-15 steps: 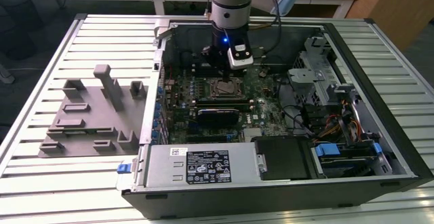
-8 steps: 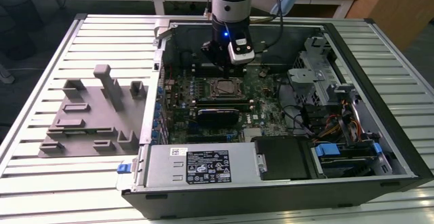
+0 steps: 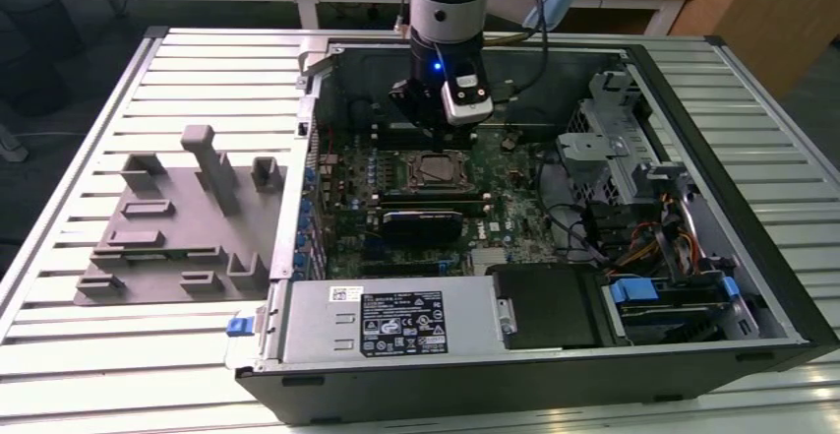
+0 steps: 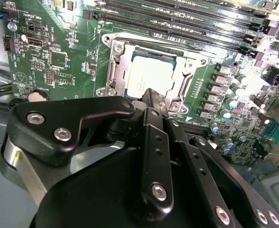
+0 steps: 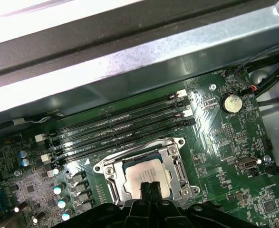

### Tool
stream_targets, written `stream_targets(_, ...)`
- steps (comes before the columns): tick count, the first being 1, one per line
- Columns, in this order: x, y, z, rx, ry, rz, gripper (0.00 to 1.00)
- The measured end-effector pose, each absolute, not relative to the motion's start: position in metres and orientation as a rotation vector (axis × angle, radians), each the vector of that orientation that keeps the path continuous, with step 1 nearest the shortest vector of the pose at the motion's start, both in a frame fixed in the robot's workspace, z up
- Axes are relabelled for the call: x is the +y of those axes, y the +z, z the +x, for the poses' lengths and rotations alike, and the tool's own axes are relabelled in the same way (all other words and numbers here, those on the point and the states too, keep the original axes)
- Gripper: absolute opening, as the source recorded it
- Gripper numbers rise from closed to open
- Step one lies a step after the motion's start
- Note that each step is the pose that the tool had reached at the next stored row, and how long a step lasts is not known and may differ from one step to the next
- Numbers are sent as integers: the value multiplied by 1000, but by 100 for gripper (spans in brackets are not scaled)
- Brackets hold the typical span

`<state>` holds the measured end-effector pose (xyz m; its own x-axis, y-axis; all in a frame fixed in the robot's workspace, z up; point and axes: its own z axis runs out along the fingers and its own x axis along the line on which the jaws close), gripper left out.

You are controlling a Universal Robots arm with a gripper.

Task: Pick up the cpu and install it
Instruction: 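Install the second cpu locking lever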

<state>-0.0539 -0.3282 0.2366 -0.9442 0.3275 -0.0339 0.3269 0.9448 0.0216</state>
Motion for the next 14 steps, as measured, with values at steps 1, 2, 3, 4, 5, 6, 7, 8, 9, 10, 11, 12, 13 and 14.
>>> stream_targets(1, -328, 237, -54, 3061, 24, 515, 11)
stream_targets(2, -329, 237, -54, 3061, 24, 515, 11)
stream_targets(3, -329, 237, -54, 3062, 24, 515, 11)
stream_targets(4, -330, 237, -54, 3061, 24, 515, 11)
stream_targets(5, -330, 237, -54, 3061, 24, 515, 11)
stream_targets(6, -331, 237, -54, 3061, 24, 515, 11)
stream_targets(7, -332, 237, -54, 3061, 24, 515, 11)
stream_targets(8, -333, 237, -54, 3061, 24, 515, 11)
stream_targets(9, -334, 237, -54, 3061, 24, 515, 11)
stream_targets(10, -336, 237, -54, 3061, 24, 515, 11)
stream_targets(11, -337, 237, -54, 3061, 24, 515, 11)
stream_targets(12, -338, 237, -54, 3061, 24, 515, 11)
stream_targets(13, -339, 237, -54, 3062, 24, 515, 11)
stream_targets(14, -341, 237, -54, 3062, 24, 515, 11)
